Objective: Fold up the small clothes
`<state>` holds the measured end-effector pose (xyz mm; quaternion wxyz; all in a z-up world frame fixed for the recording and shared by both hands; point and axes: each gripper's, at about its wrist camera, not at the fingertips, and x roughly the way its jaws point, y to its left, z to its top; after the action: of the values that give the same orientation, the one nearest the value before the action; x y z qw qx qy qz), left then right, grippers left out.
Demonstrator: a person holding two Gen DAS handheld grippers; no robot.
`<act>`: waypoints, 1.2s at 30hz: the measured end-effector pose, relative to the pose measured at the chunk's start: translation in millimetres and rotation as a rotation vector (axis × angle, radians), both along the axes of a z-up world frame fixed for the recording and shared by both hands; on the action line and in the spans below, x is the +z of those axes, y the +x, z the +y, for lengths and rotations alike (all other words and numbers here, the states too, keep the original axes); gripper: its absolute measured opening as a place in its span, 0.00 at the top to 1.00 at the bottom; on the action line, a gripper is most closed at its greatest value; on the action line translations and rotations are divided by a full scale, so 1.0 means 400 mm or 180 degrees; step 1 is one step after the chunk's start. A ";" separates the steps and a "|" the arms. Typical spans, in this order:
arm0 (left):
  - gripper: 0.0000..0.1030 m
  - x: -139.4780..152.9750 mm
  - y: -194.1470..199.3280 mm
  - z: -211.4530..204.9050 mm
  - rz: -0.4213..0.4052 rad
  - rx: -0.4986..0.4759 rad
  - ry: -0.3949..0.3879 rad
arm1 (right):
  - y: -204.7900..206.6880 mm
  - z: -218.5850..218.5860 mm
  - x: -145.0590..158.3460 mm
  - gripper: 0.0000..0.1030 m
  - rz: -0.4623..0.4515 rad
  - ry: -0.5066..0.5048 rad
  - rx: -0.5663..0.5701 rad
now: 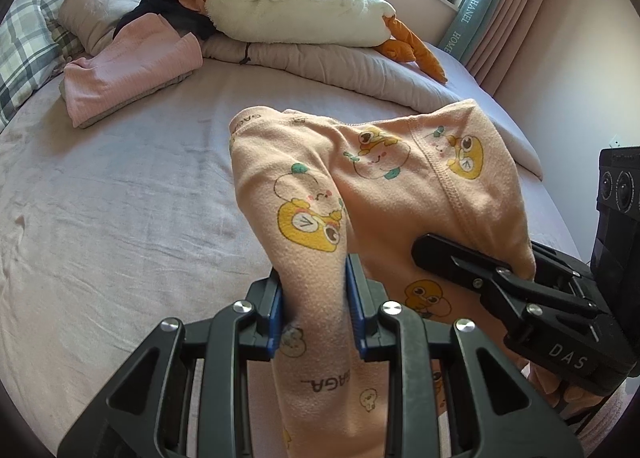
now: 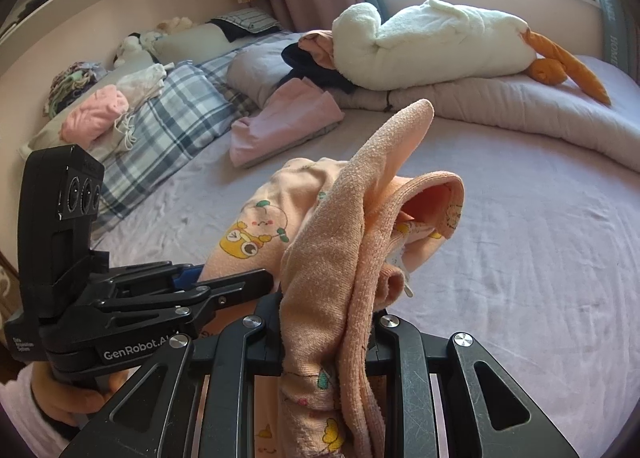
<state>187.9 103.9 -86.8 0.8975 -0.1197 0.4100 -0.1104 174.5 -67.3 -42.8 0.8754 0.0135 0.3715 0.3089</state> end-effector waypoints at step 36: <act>0.72 -0.131 0.176 -0.060 0.0428 -0.0098 0.0149 | 0.143 -0.025 -0.109 0.76 0.0355 -0.0194 -0.0165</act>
<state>258.1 80.0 -139.3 0.8686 -0.0995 0.4736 -0.1063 231.8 -77.2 -86.3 0.8611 0.0136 0.4285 0.2734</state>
